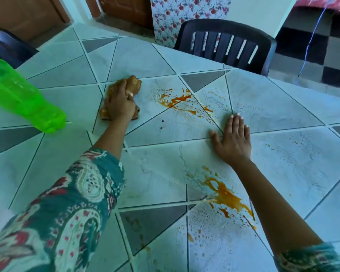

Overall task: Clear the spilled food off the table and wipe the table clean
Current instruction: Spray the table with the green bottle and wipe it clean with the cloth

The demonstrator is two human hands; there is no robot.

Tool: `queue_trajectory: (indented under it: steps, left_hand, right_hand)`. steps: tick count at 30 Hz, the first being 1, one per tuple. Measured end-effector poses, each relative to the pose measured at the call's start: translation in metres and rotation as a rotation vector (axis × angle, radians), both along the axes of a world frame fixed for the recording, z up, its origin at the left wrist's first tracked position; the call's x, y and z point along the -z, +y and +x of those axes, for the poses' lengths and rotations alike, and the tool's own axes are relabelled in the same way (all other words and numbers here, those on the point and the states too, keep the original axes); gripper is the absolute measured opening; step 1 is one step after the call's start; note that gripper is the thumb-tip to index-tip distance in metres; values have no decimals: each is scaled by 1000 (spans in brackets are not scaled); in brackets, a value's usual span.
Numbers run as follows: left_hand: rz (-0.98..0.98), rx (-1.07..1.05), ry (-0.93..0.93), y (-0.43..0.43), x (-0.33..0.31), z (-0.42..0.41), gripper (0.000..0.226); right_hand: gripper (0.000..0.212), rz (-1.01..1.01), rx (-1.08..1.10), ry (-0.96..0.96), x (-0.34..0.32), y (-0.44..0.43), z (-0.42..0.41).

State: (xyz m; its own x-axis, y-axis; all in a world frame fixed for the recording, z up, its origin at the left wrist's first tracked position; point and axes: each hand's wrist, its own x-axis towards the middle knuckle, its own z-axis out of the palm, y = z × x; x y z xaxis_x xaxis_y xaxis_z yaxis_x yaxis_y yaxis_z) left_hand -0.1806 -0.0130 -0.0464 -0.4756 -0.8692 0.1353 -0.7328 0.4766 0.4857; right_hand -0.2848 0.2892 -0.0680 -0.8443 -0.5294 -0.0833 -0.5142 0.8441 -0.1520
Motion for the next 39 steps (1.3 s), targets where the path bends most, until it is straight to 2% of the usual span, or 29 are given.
queue_trajectory:
  steps: [3, 7, 9, 11, 13, 15, 17, 19, 21, 25, 27, 30, 31, 33, 37, 39]
  left_hand:
    - [11, 137, -53, 30, 5, -30, 54]
    - [-74, 613, -29, 103, 14, -12, 58]
    - [-127, 742, -12, 110, 18, 17, 58]
    - [-170, 659, 7, 88, 21, 39, 55]
    - [-176, 408, 17, 48, 20, 40, 55]
    - [-106, 206, -21, 19, 11, 21, 56]
    - [-54, 141, -68, 21, 5, -7, 55]
    - [-57, 211, -94, 46, 2, -28, 55]
    - [-80, 386, -87, 85, 6, -34, 56]
    - [-199, 709, -57, 131, 19, 2, 57]
    - [-211, 641, -101, 105, 19, 11, 59]
    - [-124, 287, -185, 65, 11, -5, 56]
    - [-111, 228, -207, 64, 7, -14, 57]
    - [-107, 303, -208, 93, 6, -26, 57]
    - [-199, 695, -137, 155, 16, 3, 59]
    - [-228, 710, -134, 137, 20, 12, 60]
  right_hand:
    - [89, 17, 0, 9, -1, 0, 0]
    - [87, 3, -5, -28, -2, 0, 0]
    - [81, -20, 9, -55, -4, -1, -2]
    - [79, -34, 23, -67, -6, -1, -5]
    - [79, -27, 31, -65, -7, 0, -8]
    - [79, -9, 29, -57, -5, 2, -9]
    - [83, 4, 34, -41, -3, 2, -9]
    - [87, 0, 40, -24, -2, 2, -9]
    - [88, 0, 41, -16, -1, 1, -9]
    - [88, 6, 38, -16, 0, 1, -9]
    - [88, 2, 34, -22, 0, 1, -9]
    - [89, 18, 28, -27, -1, 0, -10]
    - [89, 21, 28, -27, -1, 0, -10]
    - [89, 29, 24, -30, -1, 1, -9]
    - [88, 23, 28, -39, -3, 1, -10]
    - [86, 29, 28, -53, -4, 0, -10]
